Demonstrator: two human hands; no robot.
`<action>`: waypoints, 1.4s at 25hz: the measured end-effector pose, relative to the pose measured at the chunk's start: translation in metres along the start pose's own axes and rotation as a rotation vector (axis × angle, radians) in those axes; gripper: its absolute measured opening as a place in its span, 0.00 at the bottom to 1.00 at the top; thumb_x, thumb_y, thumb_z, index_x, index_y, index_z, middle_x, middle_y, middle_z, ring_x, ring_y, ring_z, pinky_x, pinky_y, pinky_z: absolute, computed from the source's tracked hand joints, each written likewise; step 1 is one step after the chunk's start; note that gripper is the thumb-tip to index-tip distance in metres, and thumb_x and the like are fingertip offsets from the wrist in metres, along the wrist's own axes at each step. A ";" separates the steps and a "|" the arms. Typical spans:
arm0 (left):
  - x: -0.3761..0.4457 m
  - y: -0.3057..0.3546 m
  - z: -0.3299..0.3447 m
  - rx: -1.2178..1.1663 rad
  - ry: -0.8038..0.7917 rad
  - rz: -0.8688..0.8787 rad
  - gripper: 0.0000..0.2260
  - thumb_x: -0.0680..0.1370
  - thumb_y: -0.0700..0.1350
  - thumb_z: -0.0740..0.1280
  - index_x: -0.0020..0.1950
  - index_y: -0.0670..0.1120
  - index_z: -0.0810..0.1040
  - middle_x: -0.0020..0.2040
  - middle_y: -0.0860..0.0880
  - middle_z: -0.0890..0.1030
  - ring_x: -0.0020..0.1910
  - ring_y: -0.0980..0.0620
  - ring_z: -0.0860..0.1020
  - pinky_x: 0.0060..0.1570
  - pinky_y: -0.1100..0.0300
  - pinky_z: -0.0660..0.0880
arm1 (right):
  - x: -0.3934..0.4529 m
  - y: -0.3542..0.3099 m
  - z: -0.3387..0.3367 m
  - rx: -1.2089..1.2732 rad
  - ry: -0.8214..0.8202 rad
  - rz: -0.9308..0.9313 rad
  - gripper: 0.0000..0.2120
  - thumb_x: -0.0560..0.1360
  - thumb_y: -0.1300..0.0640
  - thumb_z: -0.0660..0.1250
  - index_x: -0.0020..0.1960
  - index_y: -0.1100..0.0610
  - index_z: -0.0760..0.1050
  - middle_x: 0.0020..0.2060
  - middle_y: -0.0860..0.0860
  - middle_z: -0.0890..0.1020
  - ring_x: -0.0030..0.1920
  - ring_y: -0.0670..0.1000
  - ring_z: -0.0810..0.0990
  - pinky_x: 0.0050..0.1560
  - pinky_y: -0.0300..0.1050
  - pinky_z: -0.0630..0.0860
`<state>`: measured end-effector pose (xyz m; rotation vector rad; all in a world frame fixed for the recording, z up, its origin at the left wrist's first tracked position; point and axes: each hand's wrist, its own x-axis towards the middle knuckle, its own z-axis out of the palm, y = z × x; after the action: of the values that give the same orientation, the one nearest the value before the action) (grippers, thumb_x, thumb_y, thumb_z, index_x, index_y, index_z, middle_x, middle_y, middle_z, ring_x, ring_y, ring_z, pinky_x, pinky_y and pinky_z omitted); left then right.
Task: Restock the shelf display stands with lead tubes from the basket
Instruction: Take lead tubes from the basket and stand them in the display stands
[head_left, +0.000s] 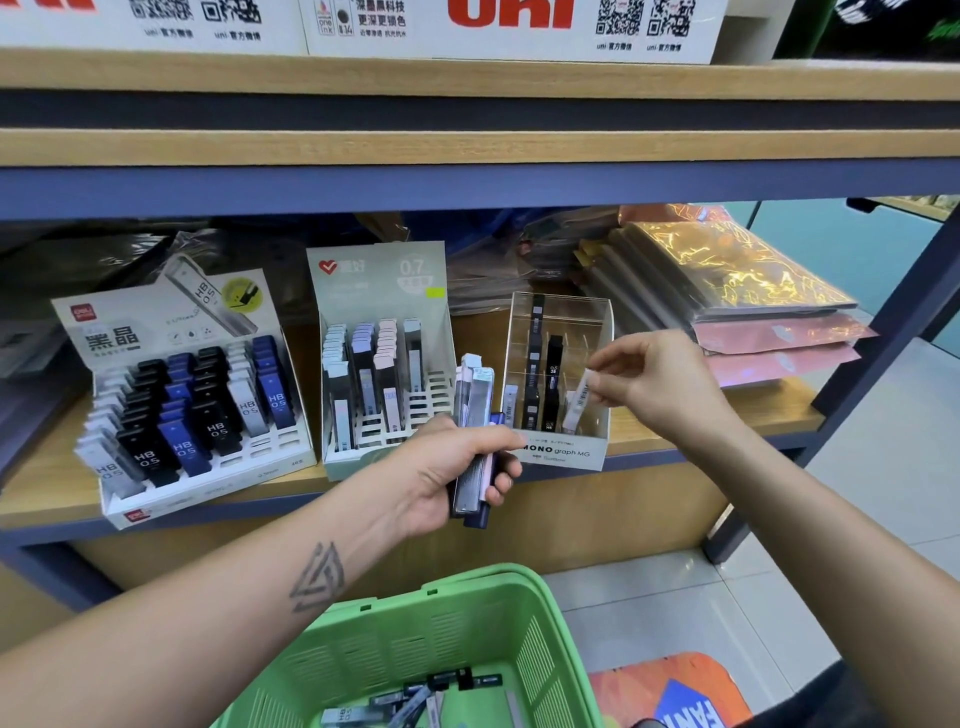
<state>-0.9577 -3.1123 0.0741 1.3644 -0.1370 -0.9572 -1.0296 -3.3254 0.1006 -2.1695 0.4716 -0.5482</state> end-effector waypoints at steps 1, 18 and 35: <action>0.001 0.000 0.000 -0.017 -0.008 -0.016 0.04 0.75 0.34 0.72 0.43 0.37 0.78 0.34 0.39 0.79 0.27 0.49 0.74 0.23 0.63 0.70 | 0.001 0.004 0.002 -0.127 0.013 -0.036 0.05 0.74 0.64 0.76 0.48 0.57 0.82 0.37 0.52 0.85 0.37 0.50 0.86 0.45 0.47 0.84; -0.003 0.000 -0.001 -0.068 -0.120 -0.057 0.05 0.76 0.31 0.65 0.43 0.38 0.77 0.36 0.39 0.79 0.30 0.49 0.76 0.26 0.62 0.74 | -0.008 0.016 0.029 -0.470 0.028 -0.113 0.07 0.74 0.66 0.69 0.45 0.54 0.75 0.38 0.49 0.82 0.41 0.53 0.82 0.45 0.54 0.81; -0.016 0.004 -0.005 -0.026 -0.108 -0.007 0.02 0.79 0.32 0.65 0.47 0.37 0.77 0.45 0.32 0.83 0.35 0.44 0.84 0.27 0.59 0.80 | -0.016 -0.022 0.029 0.512 -0.217 0.212 0.04 0.76 0.68 0.71 0.51 0.64 0.81 0.39 0.61 0.85 0.34 0.52 0.82 0.38 0.42 0.81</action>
<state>-0.9629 -3.0987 0.0833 1.2908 -0.2011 -1.0354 -1.0244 -3.2866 0.0984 -1.6415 0.3861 -0.2723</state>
